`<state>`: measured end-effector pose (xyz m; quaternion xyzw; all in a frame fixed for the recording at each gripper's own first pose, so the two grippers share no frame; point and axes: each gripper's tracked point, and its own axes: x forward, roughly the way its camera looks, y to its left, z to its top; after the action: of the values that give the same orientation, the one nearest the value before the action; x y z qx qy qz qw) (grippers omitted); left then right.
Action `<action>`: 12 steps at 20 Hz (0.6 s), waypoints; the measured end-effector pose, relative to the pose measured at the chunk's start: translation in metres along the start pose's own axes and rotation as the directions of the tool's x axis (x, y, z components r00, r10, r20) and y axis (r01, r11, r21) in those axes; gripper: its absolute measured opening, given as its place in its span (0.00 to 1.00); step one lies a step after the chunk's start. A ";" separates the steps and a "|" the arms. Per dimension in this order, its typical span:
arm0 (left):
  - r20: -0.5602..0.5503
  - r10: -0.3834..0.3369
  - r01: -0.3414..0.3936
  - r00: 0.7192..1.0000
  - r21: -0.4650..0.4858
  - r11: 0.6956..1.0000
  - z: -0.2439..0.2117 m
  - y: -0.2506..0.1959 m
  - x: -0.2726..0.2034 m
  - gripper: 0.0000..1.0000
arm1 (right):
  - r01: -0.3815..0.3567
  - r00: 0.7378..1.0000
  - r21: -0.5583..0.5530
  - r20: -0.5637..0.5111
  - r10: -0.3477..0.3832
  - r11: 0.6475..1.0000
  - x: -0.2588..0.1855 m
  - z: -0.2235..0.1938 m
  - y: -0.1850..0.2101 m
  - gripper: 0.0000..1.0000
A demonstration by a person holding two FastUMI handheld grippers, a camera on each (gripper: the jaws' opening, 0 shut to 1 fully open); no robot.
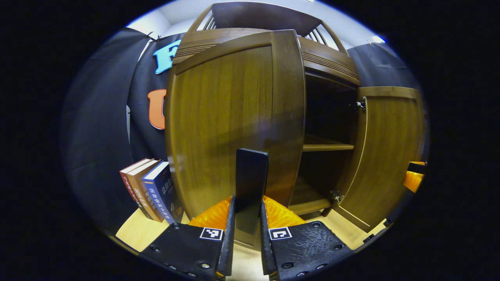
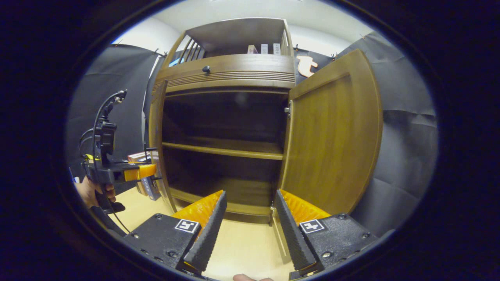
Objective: Open the right door of the double-door shoe cabinet with the right hand, and open the left door with the left hand.
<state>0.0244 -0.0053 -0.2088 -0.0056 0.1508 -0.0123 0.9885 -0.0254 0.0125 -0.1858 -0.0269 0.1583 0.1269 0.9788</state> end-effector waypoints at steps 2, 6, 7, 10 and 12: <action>-0.001 0.017 -0.017 1.000 -0.003 1.000 -0.002 0.007 -0.008 0.29 | -0.013 1.000 -0.008 -0.005 0.012 1.000 0.004 -0.002 0.005 0.80; 0.000 0.058 -0.058 0.998 -0.006 0.998 -0.005 0.026 -0.028 0.28 | -0.034 0.999 -0.020 -0.007 0.034 0.999 0.011 -0.004 0.015 0.82; 0.002 0.070 -0.070 0.998 -0.008 0.998 -0.006 0.031 -0.032 0.29 | -0.038 0.999 -0.021 -0.006 0.037 0.999 0.012 -0.004 0.018 0.82; 0.005 0.116 -0.116 0.993 -0.022 0.993 -0.009 0.053 -0.049 0.29 | -0.050 0.999 -0.023 -0.009 0.049 0.999 0.017 -0.005 0.025 0.80; 0.011 0.152 -0.152 0.988 -0.006 0.988 -0.011 0.069 -0.061 0.28 | -0.055 0.998 -0.029 -0.009 0.055 0.998 0.021 -0.003 0.030 0.80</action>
<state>-0.0353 0.0652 -0.2021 0.0035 0.1450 0.0635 0.9874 -0.0153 0.0462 -0.1957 -0.0376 0.1612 0.1560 0.9738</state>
